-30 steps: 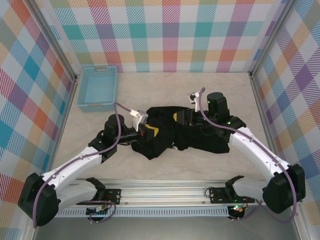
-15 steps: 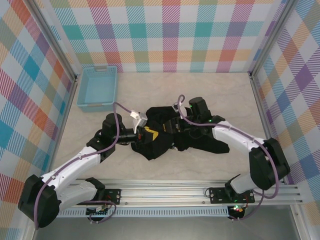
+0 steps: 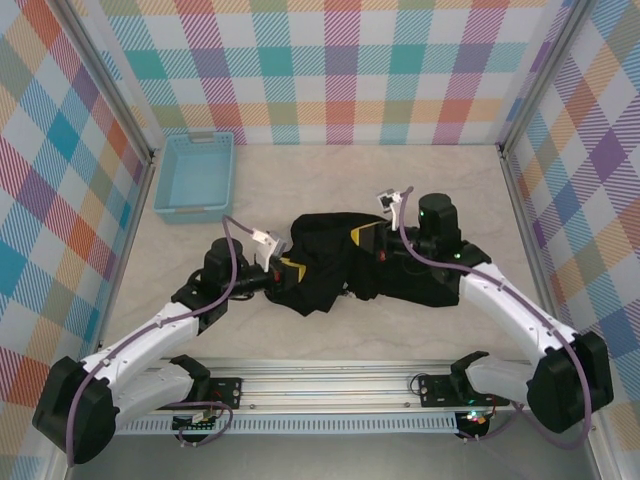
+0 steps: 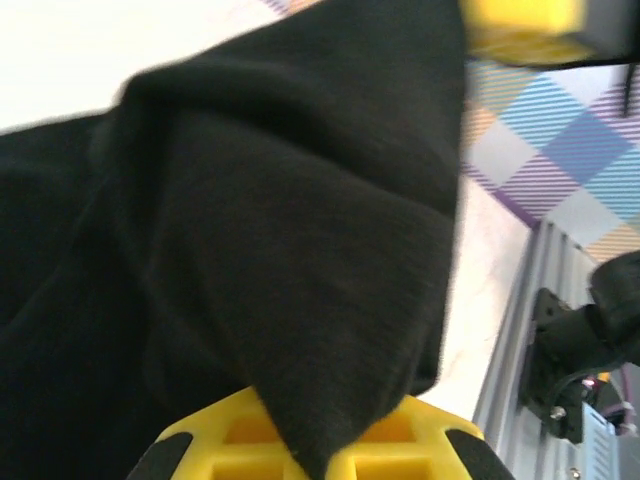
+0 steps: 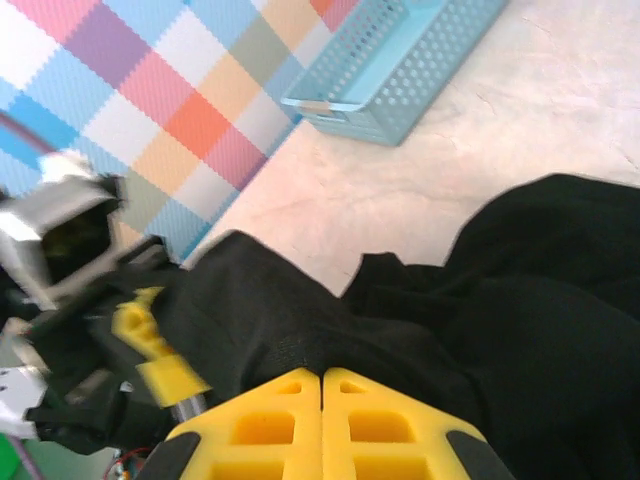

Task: Fold the inside-out t-shirt

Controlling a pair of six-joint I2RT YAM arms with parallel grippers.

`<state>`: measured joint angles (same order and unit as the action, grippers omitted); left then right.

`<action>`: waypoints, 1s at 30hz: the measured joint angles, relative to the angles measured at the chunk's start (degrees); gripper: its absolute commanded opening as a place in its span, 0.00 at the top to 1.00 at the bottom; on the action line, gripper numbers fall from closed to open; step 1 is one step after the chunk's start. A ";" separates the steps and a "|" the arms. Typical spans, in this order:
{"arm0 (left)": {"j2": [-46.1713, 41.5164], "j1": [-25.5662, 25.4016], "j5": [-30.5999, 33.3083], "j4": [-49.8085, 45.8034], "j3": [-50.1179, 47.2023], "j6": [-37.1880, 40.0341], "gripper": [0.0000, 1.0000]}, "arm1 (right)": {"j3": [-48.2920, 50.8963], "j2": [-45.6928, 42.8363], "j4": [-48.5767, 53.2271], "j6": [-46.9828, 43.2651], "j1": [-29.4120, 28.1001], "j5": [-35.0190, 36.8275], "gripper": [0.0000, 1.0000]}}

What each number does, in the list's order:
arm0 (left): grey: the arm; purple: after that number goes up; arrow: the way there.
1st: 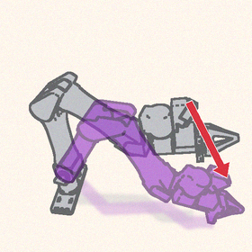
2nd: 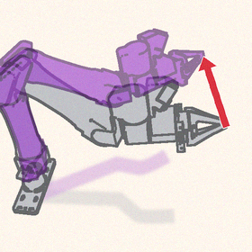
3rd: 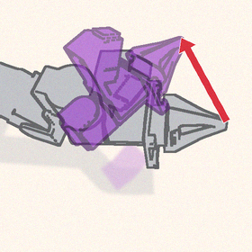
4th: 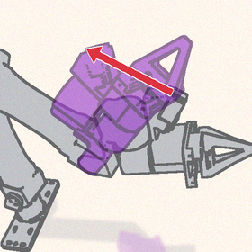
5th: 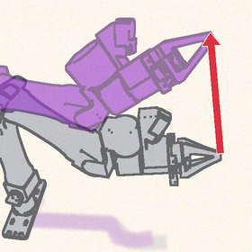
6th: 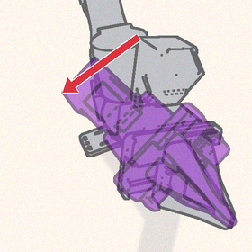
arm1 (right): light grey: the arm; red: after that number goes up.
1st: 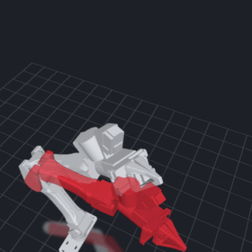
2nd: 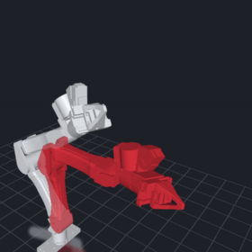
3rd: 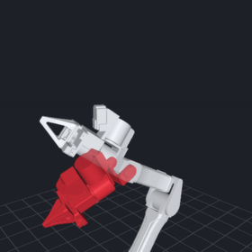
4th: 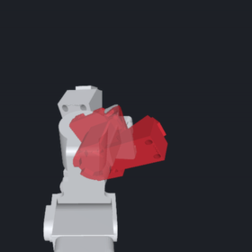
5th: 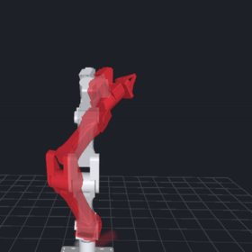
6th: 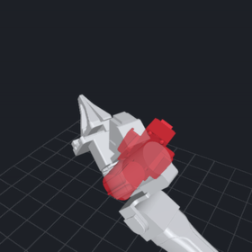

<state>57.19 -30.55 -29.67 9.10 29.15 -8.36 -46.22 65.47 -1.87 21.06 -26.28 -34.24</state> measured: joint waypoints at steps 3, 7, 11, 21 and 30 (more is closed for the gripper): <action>0.46 0.13 4.42 -1.92 -0.90 -1.66 0.64 | 2.32 0.31 -1.97 2.01 -0.22 -0.79 1.00; 0.44 0.33 8.20 -3.69 -0.87 -2.47 0.43 | 3.13 2.19 -3.61 4.52 -0.20 -1.31 1.00; -0.39 -0.42 12.02 -7.89 -0.55 -2.67 0.30 | 3.13 5.05 -5.92 7.15 -0.22 -1.88 1.00; 1.27 -7.96 23.39 -13.25 7.13 2.36 0.22 | 3.06 7.26 -7.50 10.03 -0.37 -3.93 1.00; 17.64 -8.46 15.52 -8.92 17.38 3.34 0.41 | 2.82 7.23 -5.03 7.80 -0.37 -4.22 1.00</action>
<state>74.83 -39.00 -14.15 0.19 46.52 -5.02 -43.40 72.71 -6.90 28.86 -26.65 -38.46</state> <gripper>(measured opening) 0.660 0.047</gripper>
